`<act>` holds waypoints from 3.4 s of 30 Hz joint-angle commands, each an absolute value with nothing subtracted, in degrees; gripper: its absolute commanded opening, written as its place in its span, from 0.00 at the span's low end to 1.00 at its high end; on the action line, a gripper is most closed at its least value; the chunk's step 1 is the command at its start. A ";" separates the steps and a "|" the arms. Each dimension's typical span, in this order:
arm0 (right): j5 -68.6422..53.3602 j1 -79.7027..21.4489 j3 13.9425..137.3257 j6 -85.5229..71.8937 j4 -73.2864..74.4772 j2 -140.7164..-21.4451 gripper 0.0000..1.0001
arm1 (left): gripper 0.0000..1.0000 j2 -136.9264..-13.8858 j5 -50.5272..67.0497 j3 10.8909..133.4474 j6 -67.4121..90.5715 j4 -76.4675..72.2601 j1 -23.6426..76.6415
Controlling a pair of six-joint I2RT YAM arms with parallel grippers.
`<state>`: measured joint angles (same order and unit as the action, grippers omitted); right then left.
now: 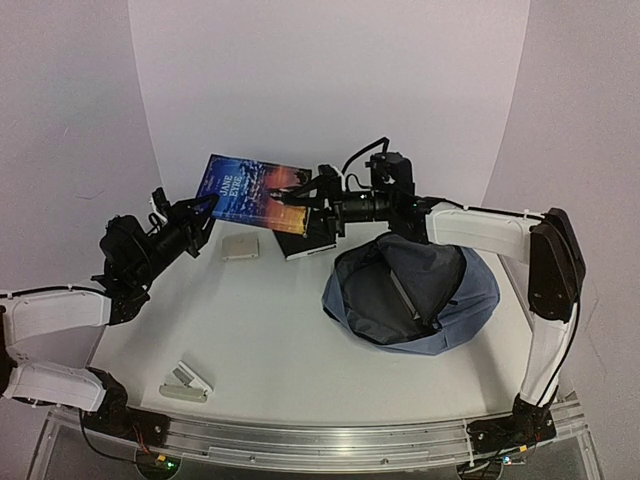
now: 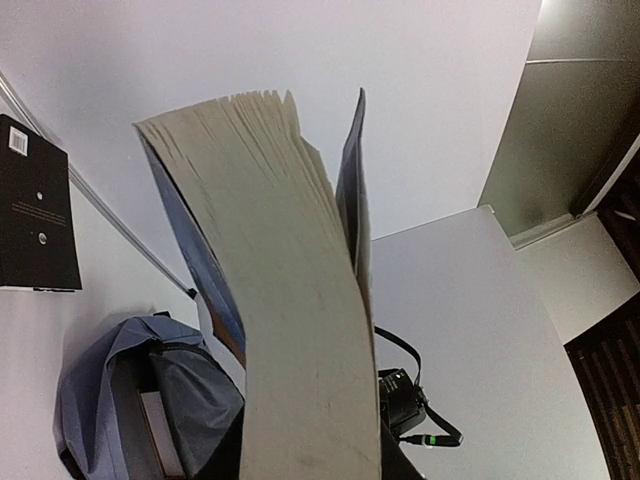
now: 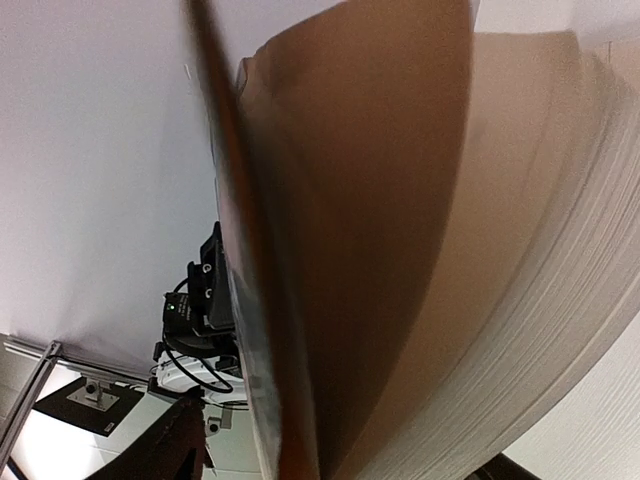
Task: Pack the student bag
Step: Pick up the stationery from the center of the board, then place the stationery in the student bag.
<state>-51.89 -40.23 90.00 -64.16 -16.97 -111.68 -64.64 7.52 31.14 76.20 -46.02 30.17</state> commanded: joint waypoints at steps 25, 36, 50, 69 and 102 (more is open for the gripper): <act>-69.22 -31.47 76.23 -55.03 -24.08 -94.45 0.00 | 1.00 -66.45 38.22 56.63 42.97 5.61 32.34; -74.62 -31.84 71.10 -54.73 -24.08 -91.04 0.00 | 0.65 -69.33 49.52 49.90 53.51 -17.79 32.43; -76.35 -34.69 70.15 -55.05 -24.00 -91.61 0.00 | 0.36 -75.54 51.17 44.09 65.26 -41.51 32.43; -17.48 -33.05 77.87 -0.11 28.64 -92.58 0.54 | 0.00 -64.83 32.78 37.51 63.78 -30.83 32.19; 19.72 -36.91 72.34 13.04 26.63 -106.71 0.27 | 0.00 -61.32 30.27 35.61 62.31 -27.86 32.21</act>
